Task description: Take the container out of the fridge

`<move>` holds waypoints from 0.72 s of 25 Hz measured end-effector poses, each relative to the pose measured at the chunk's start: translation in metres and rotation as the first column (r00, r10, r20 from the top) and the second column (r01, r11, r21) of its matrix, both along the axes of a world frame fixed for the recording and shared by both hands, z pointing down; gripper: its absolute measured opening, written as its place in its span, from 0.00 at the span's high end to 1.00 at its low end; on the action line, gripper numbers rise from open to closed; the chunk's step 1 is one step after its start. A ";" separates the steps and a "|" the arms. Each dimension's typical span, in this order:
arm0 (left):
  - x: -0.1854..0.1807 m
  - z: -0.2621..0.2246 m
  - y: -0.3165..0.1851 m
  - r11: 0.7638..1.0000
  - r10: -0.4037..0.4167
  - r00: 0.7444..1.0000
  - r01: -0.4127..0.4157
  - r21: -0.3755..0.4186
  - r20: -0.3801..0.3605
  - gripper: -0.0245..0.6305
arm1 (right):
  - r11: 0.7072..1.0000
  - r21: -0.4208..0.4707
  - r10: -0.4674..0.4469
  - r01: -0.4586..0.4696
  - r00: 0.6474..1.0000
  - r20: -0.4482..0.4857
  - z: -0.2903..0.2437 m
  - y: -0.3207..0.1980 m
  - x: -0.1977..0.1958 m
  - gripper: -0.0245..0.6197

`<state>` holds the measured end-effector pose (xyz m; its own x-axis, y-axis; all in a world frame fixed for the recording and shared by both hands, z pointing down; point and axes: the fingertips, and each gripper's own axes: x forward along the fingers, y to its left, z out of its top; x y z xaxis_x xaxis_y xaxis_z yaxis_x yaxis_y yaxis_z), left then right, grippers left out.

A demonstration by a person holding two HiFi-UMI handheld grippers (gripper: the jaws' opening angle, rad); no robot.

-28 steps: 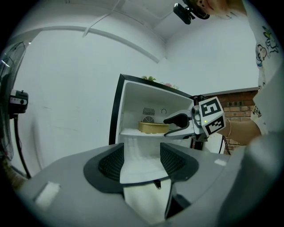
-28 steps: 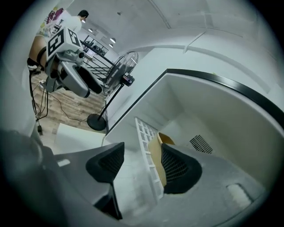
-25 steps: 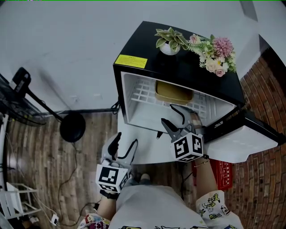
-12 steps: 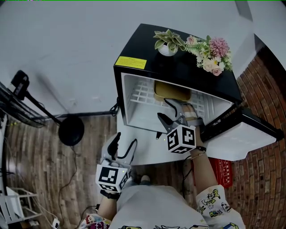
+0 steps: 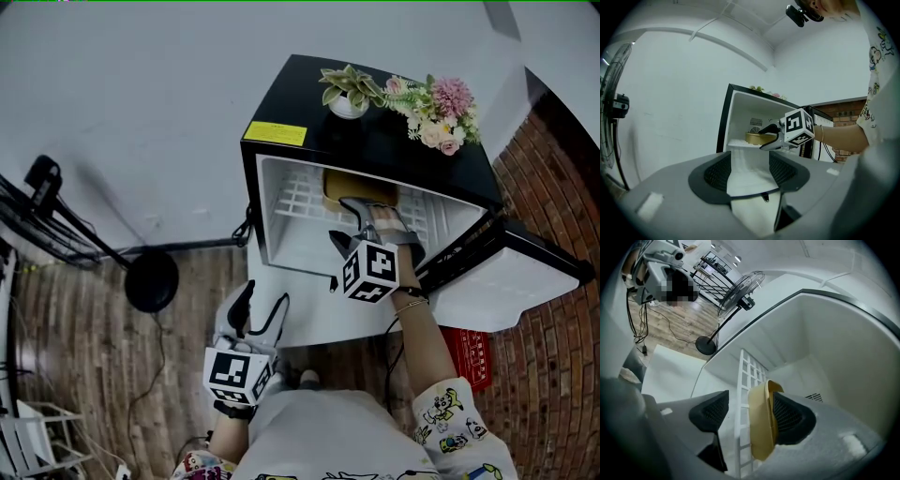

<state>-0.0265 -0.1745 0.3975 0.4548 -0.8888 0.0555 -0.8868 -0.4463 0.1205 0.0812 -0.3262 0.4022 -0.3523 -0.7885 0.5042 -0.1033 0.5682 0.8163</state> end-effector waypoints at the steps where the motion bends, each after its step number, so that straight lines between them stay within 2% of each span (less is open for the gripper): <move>1: 0.000 0.000 0.000 1.000 0.000 1.000 0.000 0.001 -0.001 0.58 | 1.000 0.000 0.004 -0.004 1.000 -0.011 0.001 -0.002 0.001 0.51; 6: 0.001 -0.001 0.003 1.000 0.005 1.000 -0.005 0.002 -0.006 0.58 | 1.000 0.010 0.018 -0.017 0.998 -0.060 0.005 -0.011 0.004 0.47; 18: 0.003 -0.001 0.005 1.000 0.006 1.000 -0.006 -0.001 -0.002 0.58 | 1.000 -0.011 0.020 -0.021 0.996 -0.083 0.016 -0.013 0.007 0.50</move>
<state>-0.0235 -0.1693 0.3964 0.4599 -0.8862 0.0550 -0.8840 -0.4512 0.1227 0.0885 -0.3392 0.4181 -0.2926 -0.7891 0.5401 -0.0475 0.5761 0.8160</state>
